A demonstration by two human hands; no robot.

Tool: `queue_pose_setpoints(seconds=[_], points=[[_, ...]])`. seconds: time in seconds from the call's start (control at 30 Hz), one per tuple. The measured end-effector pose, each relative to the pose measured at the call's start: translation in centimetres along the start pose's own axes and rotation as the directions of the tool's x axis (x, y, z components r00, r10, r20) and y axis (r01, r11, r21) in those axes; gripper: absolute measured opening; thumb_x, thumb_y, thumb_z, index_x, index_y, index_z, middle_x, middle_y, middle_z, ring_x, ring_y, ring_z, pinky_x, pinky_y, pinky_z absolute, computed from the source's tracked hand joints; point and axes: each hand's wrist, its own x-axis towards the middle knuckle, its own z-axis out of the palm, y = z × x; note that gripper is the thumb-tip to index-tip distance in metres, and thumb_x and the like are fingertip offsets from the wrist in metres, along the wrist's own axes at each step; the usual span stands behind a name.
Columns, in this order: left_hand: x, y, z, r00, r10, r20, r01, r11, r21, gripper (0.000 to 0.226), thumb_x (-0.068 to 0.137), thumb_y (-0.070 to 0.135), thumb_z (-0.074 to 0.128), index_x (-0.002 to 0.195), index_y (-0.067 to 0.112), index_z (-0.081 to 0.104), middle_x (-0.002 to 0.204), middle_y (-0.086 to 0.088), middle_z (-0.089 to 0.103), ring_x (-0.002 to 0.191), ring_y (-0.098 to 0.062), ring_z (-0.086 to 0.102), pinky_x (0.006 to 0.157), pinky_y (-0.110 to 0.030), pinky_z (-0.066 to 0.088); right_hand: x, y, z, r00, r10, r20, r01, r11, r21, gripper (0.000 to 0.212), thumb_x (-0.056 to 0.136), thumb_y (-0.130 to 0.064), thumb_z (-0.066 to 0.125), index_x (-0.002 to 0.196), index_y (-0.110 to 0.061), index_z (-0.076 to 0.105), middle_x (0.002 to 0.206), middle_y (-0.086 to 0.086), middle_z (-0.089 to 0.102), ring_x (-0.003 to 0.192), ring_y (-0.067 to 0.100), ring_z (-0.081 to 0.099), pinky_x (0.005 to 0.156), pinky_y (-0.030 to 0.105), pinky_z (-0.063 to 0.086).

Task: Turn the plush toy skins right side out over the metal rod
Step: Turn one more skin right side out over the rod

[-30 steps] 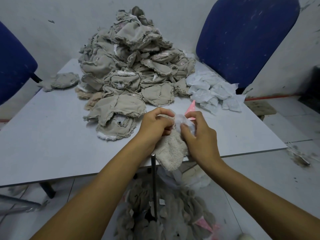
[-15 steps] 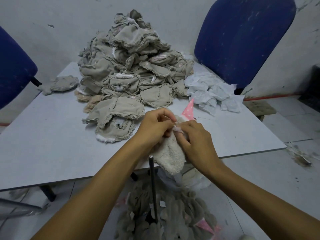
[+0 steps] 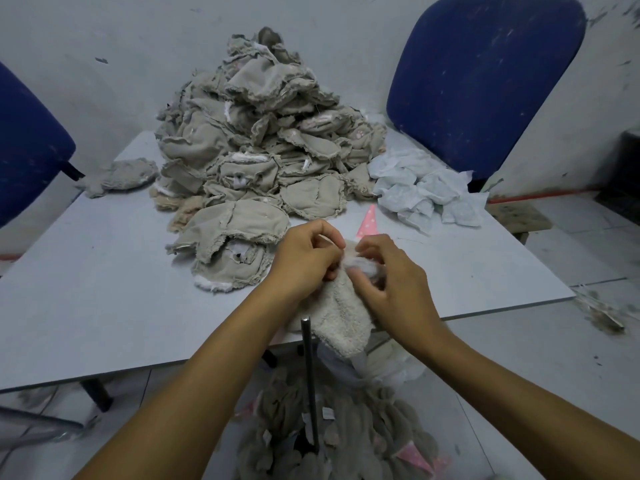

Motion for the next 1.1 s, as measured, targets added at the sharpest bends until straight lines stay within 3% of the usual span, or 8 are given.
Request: queue_pose_setpoints(seconds=[0.1,0.3,0.4,0.5,0.67,0.77,0.93,1.1], points=[[0.0,0.0,0.3,1.0,0.019,-0.016,-0.018,0.999,0.042,0.025,0.084,-0.009,0.059,0.074,0.014,0.063,0.056,-0.002,0.059,0.047,-0.014,0.054,0.047,-0.023,0.044,0.2,0.3,0.0,0.999,0.006,0.032,-0.005,0.999,-0.035,0.018,0.094,-0.028,0.067,0.111,-0.024,0.072,0.106,-0.005,0.062,0.096,0.008,0.051,0.084,0.022,0.042],[0.2,-0.3,0.3,0.998,0.052,-0.021,-0.049,0.991,0.121,0.027,0.083,-0.005,0.058,0.072,0.019,0.062,0.058,-0.002,0.06,0.046,-0.012,0.052,0.047,-0.024,0.043,0.3,0.1,0.1,0.995,0.032,0.089,-0.028,0.999,-0.036,0.031,0.096,-0.029,0.062,0.126,-0.027,0.063,0.107,-0.006,0.05,0.101,0.012,0.051,0.087,0.033,0.048],[0.3,-0.2,0.1,0.999,0.04,-0.007,-0.039,0.993,0.114,0.028,0.083,-0.007,0.056,0.073,0.019,0.061,0.057,-0.002,0.06,0.044,-0.013,0.053,0.045,-0.023,0.041,0.4,0.4,-0.4,0.997,0.056,0.046,-0.061,0.992,0.115,0.031,0.089,-0.028,0.072,0.117,-0.029,0.06,0.1,-0.012,0.062,0.091,0.005,0.058,0.079,0.026,0.05],[0.2,-0.2,0.3,0.999,0.053,-0.005,-0.052,0.993,0.105,0.033,0.082,-0.007,0.057,0.069,0.022,0.061,0.055,-0.001,0.058,0.044,-0.014,0.053,0.046,-0.025,0.041,0.5,0.7,-0.1,0.999,0.011,0.041,-0.011,1.0,0.013,0.023,0.091,-0.03,0.069,0.114,-0.026,0.072,0.1,-0.006,0.063,0.091,0.007,0.057,0.079,0.022,0.046],[0.1,-0.1,0.8,0.997,0.068,0.022,-0.07,0.99,0.124,0.036,0.079,-0.005,0.058,0.065,0.028,0.062,0.058,-0.001,0.06,0.048,-0.015,0.055,0.047,-0.026,0.041,0.9,0.6,0.9,0.994,0.079,-0.073,-0.084,0.994,-0.069,0.017,0.091,-0.034,0.067,0.106,-0.026,0.069,0.088,-0.004,0.058,0.077,0.008,0.052,0.065,0.011,0.036],[0.2,-0.2,0.6,0.998,0.055,0.019,-0.057,0.993,0.105,0.032,0.081,-0.005,0.058,0.069,0.025,0.062,0.056,0.0,0.061,0.045,-0.013,0.056,0.045,-0.023,0.041,0.8,0.6,0.8,0.996,0.047,-0.081,-0.049,0.999,-0.014,0.01,0.088,-0.028,0.072,0.098,-0.028,0.068,0.087,-0.006,0.061,0.075,0.006,0.053,0.065,0.017,0.039],[0.4,-0.5,0.3,0.999,0.035,0.004,-0.035,0.996,0.078,0.03,0.084,-0.006,0.059,0.071,0.021,0.061,0.053,0.0,0.059,0.043,-0.013,0.053,0.044,-0.022,0.039,0.8,1.1,0.3,0.995,0.042,0.089,-0.048,0.997,0.065,0.024,0.093,-0.019,0.062,0.112,-0.027,0.074,0.099,-0.008,0.054,0.091,0.002,0.054,0.074,0.008,0.037],[0.8,-0.3,0.5,1.0,0.023,-0.001,-0.023,0.995,0.095,0.031,0.083,-0.004,0.061,0.071,0.025,0.062,0.052,0.001,0.056,0.043,-0.014,0.05,0.049,-0.027,0.039,0.6,1.3,-0.5,0.995,0.079,0.053,-0.088,0.976,0.198,0.03,0.089,-0.024,0.071,0.114,-0.037,0.059,0.08,-0.015,0.063,0.074,0.004,0.062,0.064,0.01,0.042]])
